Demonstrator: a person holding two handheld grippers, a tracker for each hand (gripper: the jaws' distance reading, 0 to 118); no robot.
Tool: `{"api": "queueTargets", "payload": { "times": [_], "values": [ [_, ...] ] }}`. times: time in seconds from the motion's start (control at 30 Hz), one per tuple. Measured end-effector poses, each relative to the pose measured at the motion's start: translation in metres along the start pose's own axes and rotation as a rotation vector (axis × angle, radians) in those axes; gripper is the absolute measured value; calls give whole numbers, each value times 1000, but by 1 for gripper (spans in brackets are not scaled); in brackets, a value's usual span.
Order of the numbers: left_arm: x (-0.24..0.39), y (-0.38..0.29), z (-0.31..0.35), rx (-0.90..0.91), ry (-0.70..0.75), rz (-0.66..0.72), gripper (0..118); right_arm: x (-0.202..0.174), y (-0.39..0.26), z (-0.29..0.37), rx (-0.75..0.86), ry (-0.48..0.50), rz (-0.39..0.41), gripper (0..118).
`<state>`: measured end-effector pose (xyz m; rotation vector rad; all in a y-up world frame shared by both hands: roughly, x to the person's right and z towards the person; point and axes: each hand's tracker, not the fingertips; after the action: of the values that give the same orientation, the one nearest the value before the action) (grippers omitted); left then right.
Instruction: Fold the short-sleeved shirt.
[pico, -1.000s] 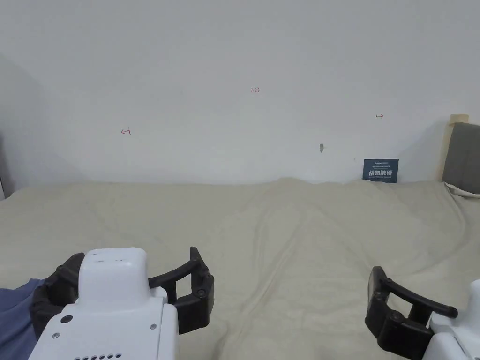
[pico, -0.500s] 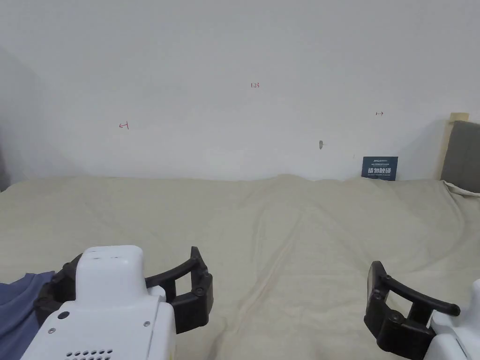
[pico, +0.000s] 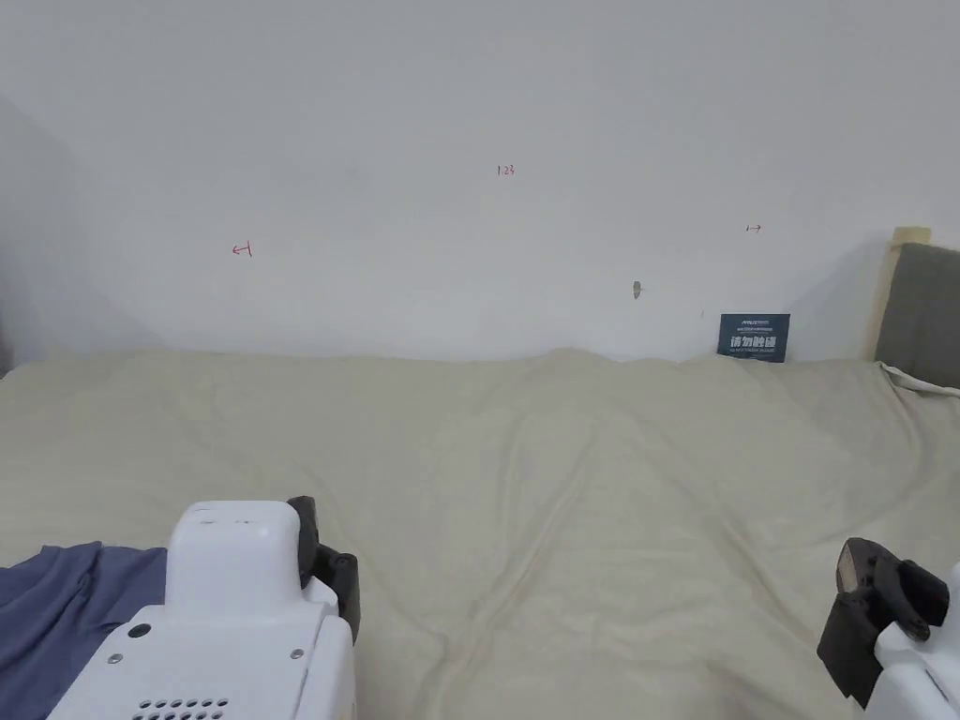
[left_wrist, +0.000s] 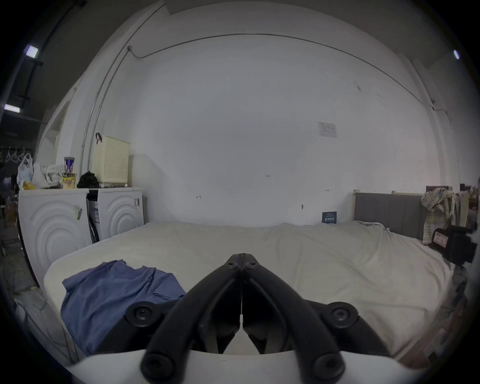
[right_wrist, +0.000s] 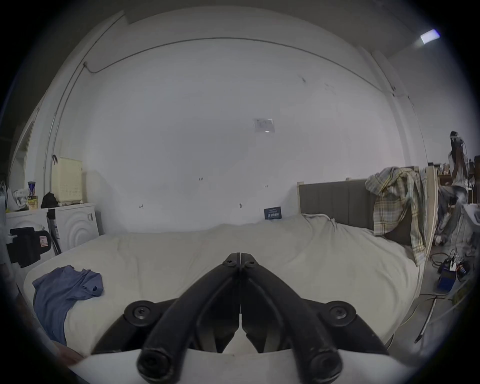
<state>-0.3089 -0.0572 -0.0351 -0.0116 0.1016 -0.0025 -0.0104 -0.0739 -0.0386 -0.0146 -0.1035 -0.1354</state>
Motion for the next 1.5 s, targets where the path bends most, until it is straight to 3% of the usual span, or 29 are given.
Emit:
{"api": "queueTargets", "payload": {
  "times": [0.4,0.57,0.73,0.87,1.03,1.2,1.27,1.37,1.5],
  "values": [
    [-1,5,-9,-10,-43,-29,0,-7,9,4,30,16,65,0],
    [-41,17,-9,-40,15,-36,0,-42,14,-16,35,79,110,0],
    [-125,33,9,-72,272,-70,0,-115,10,-47,-67,296,19,0],
    [-181,34,31,-114,456,-42,0,-171,5,-51,-85,435,41,0],
    [-213,24,44,-128,547,-17,0,-198,3,-58,-111,566,26,0],
    [-230,15,28,-186,532,11,0,-192,-3,-68,-136,548,6,0],
    [-241,22,16,-188,474,42,0,-182,-2,-72,-171,548,-42,0],
    [-251,50,-15,-213,442,5,0,-170,-1,-79,-167,524,-22,0],
    [-305,67,-110,-580,224,-36,0,-156,-4,-88,-189,485,4,0]
  ]
}}
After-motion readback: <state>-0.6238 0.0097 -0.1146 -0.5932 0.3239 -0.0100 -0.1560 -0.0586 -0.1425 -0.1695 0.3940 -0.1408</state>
